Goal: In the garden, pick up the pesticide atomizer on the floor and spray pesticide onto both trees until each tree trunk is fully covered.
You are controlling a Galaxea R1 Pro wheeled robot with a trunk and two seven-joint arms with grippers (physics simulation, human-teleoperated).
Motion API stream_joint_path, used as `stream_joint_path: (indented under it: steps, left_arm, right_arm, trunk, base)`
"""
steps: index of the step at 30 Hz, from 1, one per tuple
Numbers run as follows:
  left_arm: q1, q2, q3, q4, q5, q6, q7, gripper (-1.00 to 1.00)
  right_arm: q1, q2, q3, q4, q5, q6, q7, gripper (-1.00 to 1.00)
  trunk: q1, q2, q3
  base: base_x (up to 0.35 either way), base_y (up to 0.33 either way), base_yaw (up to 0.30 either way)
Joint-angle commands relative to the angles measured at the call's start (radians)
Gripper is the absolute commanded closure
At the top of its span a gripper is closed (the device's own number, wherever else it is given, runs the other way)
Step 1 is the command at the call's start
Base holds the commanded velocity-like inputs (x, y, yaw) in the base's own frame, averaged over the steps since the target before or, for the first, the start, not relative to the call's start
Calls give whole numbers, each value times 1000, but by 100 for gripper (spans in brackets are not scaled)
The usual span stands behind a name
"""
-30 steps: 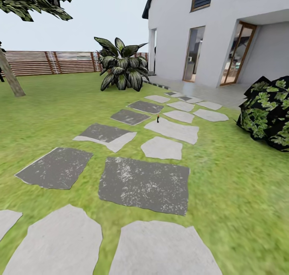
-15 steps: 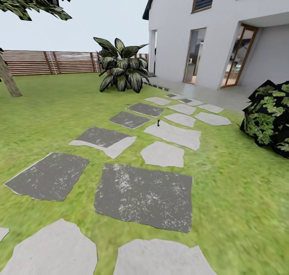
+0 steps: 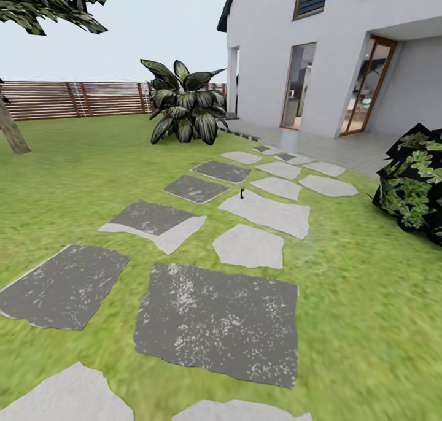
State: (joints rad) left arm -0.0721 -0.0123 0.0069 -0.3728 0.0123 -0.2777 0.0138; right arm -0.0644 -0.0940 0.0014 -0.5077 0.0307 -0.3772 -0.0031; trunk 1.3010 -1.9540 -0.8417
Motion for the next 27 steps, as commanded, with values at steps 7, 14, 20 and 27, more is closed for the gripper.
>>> stream_joint_path:
  steps: [7,14,20,27]
  left_arm:
    - [0,0,0,0,0,0,0,-100]
    - [0,0,0,0,0,0,0,-100]
    - [0,0,1,0,0,0,0,-100]
    - [0,0,1,0,0,0,0,-100]
  right_arm:
    - [0,0,0,0,0,0,0,-100]
    - [0,0,0,1,0,1,0,-100]
    - [0,0,0,1,1,1,0,-100]
    - [0,0,1,0,2,1,0,-100]
  trunk:
    - [0,0,0]
    - [0,0,0]
    - [0,0,0]
    - [0,0,0]
  base:
    - [311,-127,0]
    - [305,-132,0]
    - [305,-132,0]
    - [305,-133,0]
